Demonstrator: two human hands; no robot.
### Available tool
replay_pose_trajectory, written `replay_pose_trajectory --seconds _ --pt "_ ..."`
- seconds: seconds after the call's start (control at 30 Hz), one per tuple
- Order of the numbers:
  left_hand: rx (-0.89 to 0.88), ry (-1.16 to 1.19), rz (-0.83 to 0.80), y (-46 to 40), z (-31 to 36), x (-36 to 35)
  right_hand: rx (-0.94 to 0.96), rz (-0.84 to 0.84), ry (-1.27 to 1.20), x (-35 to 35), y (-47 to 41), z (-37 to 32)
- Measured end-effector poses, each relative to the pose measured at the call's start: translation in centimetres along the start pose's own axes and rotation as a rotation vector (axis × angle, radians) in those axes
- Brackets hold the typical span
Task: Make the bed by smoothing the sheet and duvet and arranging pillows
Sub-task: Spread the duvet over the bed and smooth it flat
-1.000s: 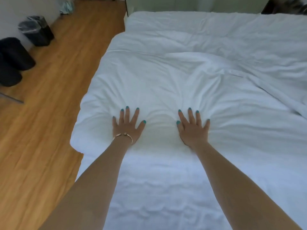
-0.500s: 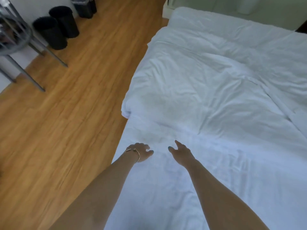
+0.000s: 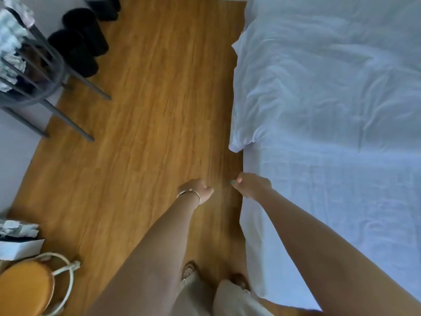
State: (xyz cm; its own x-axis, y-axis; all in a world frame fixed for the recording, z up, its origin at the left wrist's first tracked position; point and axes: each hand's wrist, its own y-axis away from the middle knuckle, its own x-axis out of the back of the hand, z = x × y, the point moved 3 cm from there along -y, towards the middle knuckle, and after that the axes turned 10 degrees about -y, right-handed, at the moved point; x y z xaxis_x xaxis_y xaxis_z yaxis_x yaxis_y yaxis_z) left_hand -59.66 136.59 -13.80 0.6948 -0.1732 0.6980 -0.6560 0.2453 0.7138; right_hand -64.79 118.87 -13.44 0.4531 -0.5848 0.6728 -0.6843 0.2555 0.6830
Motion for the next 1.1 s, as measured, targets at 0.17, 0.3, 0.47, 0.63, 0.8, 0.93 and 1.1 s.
replay_pose_trajectory --seconds 0.17,0.3,0.47,0.63,0.8,0.93,1.1 --pt "-0.16 -0.047 0.094 -4.9 2.0 6.6 -0.012 0.138 -0.166 3.7 -3.8 -3.0" --pt "-0.363 -0.022 0.31 -10.5 7.2 16.2 0.021 0.479 -0.338 12.5 -8.7 -1.8" --pt "-0.47 -0.047 0.344 -21.0 15.3 29.7 -0.09 0.632 -0.481 25.4 -17.6 2.1" --pt "-0.578 -0.291 0.285 -28.4 22.1 37.3 -0.252 0.614 -0.606 32.1 -22.5 4.4" --pt "-0.705 -0.41 0.229 -38.8 28.4 44.2 -0.395 0.625 -0.688 36.0 -30.0 6.0" --pt "-0.859 -0.53 0.18 -47.9 33.9 49.0 -0.554 0.727 -0.876 39.0 -37.2 6.7" --pt "-1.091 -0.742 0.013 -52.7 41.1 50.7 -0.721 0.952 -1.236 40.3 -40.4 4.0"
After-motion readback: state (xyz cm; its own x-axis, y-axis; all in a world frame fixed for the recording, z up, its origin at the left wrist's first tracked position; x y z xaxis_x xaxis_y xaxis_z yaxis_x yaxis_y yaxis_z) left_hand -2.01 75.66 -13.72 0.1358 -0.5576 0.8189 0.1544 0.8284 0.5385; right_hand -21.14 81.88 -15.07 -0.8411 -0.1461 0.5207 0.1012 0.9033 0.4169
